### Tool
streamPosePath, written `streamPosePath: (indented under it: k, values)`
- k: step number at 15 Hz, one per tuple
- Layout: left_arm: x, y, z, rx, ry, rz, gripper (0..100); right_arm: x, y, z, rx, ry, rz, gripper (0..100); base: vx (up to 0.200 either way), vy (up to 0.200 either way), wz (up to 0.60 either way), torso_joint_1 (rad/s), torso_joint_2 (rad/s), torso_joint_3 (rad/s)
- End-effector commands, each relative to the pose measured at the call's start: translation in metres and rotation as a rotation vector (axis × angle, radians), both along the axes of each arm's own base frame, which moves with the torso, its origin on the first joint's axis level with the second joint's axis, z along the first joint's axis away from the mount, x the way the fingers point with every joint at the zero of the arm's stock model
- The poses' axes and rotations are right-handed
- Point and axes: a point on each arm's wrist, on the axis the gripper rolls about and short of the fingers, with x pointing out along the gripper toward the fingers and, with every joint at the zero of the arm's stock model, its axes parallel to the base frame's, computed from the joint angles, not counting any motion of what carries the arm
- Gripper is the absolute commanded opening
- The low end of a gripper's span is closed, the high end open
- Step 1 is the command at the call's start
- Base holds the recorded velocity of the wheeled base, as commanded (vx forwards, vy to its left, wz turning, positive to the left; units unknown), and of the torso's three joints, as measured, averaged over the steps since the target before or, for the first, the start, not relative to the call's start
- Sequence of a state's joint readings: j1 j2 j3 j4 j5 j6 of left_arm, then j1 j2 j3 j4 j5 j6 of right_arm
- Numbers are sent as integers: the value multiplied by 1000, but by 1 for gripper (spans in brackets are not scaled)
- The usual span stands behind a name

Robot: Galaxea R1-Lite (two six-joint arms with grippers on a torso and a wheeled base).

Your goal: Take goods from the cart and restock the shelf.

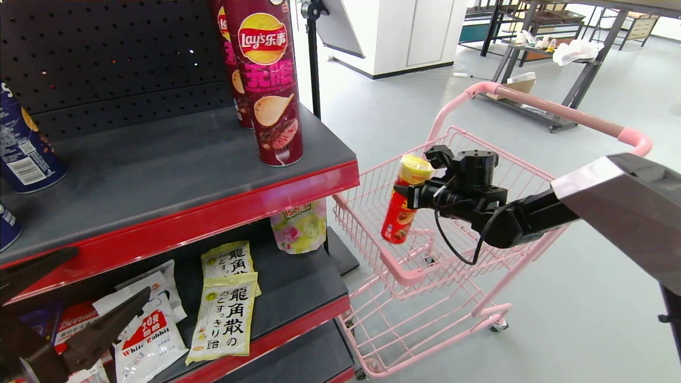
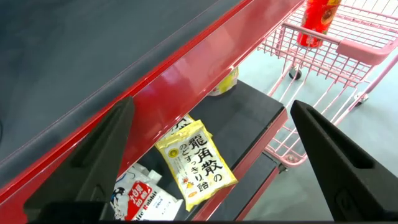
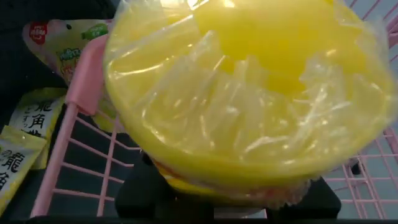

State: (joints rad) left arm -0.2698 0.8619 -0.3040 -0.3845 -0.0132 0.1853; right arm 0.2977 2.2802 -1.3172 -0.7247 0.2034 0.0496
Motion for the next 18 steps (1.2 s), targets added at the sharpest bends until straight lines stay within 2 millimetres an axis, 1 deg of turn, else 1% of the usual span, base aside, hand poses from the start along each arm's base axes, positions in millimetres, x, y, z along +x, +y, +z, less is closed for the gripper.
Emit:
streamPosePath:
  k: [1,2,3,4,5,6,7,9,10,11,12,13,14,15,17,18]
  values:
    - [1,0,1,0,-3,1,100,-45,-9,57,15,-69,5,0,0,0,0,0,0,0]
    - [1,0,1,0,0,1,100,-60,-14,75,16,-103,5,0,0,0,0,0,0,0]
    - [3,-1,-1,9,10,0,100,-82,-23,102,1,-175,6,0,0,0,0,0,0,0]
    - [3,-1,-1,13,11,-1,100,-89,-25,108,-6,-187,7,0,0,0,0,0,0,0]
    - [3,-2,-2,17,14,-8,100,-117,-33,130,-21,-216,-12,0,0,0,0,0,0,0]
    - [3,-2,-1,17,9,-8,100,-136,-38,140,-32,-208,-46,0,0,0,0,0,0,0]
    - [3,-2,-1,16,8,-6,100,-146,-39,144,-37,-203,-63,0,0,0,0,0,0,0]
    - [-1,-1,0,10,-8,-4,100,-182,-49,155,-62,-169,-127,0,0,0,0,0,0,0]
    - [-4,1,-1,16,-14,2,100,-205,-53,156,-62,-165,-109,0,0,0,0,0,0,0]
    - [-5,2,-2,46,-26,20,100,-229,-60,149,-73,-146,-94,0,0,0,0,0,0,0]
    - [-5,2,-1,59,-32,29,100,-240,-64,145,-83,-134,-89,0,0,0,0,0,0,0]
    - [-6,2,-1,72,-38,39,100,-264,-72,138,-107,-113,-83,0,0,0,0,0,0,0]
    - [-6,3,-2,73,-40,39,100,-274,-76,138,-118,-112,-81,0,0,0,0,0,0,0]
    - [-8,3,-2,72,-43,40,100,-288,-81,139,-142,-107,-73,0,0,0,0,0,0,0]
    - [-9,3,-5,74,-36,40,100,-300,-86,140,-158,-111,-68,0,0,0,0,0,0,0]
    - [-9,3,-6,77,-33,40,100,-308,-89,139,-171,-117,-65,0,-200,0,0,7,2,2]
